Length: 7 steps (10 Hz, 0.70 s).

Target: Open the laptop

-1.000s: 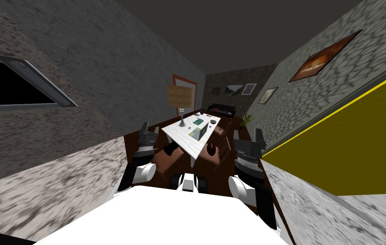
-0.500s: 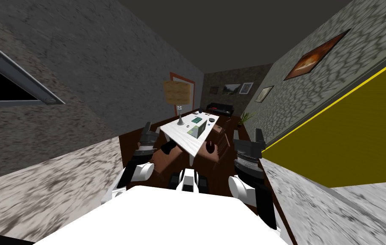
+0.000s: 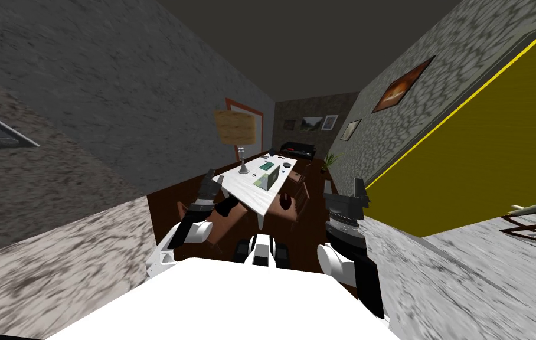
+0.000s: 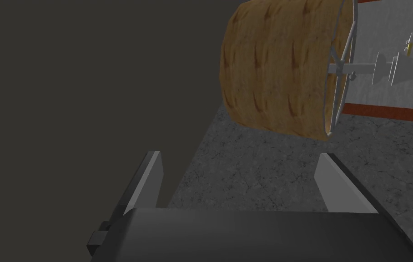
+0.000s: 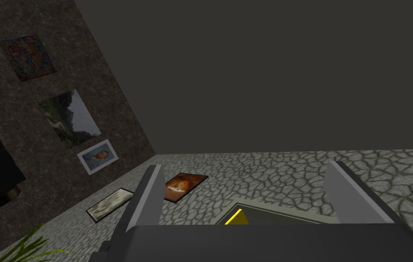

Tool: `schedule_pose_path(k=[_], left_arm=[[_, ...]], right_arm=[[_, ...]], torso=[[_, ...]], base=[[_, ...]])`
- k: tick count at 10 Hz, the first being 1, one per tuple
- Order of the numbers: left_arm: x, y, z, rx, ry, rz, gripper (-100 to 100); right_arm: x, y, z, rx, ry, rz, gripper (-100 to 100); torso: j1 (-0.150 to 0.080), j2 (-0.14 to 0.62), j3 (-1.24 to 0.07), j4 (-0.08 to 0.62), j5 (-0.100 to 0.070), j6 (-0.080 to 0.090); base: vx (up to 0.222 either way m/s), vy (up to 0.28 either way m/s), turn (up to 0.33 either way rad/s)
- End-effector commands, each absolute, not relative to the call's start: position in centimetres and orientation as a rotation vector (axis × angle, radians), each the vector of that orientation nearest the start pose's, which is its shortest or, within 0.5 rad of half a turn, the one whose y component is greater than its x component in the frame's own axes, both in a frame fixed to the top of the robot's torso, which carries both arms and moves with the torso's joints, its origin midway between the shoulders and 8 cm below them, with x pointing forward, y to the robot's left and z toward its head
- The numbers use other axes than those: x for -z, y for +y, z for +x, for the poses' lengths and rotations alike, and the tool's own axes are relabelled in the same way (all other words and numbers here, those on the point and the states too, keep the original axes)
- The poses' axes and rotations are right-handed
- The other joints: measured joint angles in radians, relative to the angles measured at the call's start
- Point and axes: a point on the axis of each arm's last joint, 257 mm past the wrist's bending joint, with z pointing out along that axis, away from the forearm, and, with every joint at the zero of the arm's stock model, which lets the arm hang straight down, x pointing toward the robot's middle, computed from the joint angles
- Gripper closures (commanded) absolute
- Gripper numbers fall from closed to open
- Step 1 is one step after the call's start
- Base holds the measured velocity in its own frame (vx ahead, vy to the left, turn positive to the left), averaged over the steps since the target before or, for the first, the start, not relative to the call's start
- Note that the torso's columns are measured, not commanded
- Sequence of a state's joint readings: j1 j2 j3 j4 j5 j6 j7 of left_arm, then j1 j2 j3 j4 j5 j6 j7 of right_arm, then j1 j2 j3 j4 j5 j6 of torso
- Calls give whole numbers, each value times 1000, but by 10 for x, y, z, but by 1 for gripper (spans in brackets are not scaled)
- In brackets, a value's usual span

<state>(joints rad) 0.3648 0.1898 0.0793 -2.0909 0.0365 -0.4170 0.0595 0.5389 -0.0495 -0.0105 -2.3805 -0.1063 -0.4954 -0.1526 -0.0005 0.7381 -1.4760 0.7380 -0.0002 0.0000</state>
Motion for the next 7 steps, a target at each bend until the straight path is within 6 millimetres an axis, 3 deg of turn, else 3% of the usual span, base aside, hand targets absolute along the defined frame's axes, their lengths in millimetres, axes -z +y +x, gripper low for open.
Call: schedule_pose_path(k=[1, 7], left_arm=[[30, 309, 413, 1241, 838, -655, -100], [42, 332, 442, 1141, 877, -603, -100]], right_arm=[[-56, -288, 320, -1509, 508, 689, 0], [-56, -288, 320, -1509, 508, 689, 0]], torso=[[-1, 0, 0, 0, 0, 0], [-1, 0, 0, 0, 0, 0]], base=[[-7, -72, -46], [-3, -65, -152]])
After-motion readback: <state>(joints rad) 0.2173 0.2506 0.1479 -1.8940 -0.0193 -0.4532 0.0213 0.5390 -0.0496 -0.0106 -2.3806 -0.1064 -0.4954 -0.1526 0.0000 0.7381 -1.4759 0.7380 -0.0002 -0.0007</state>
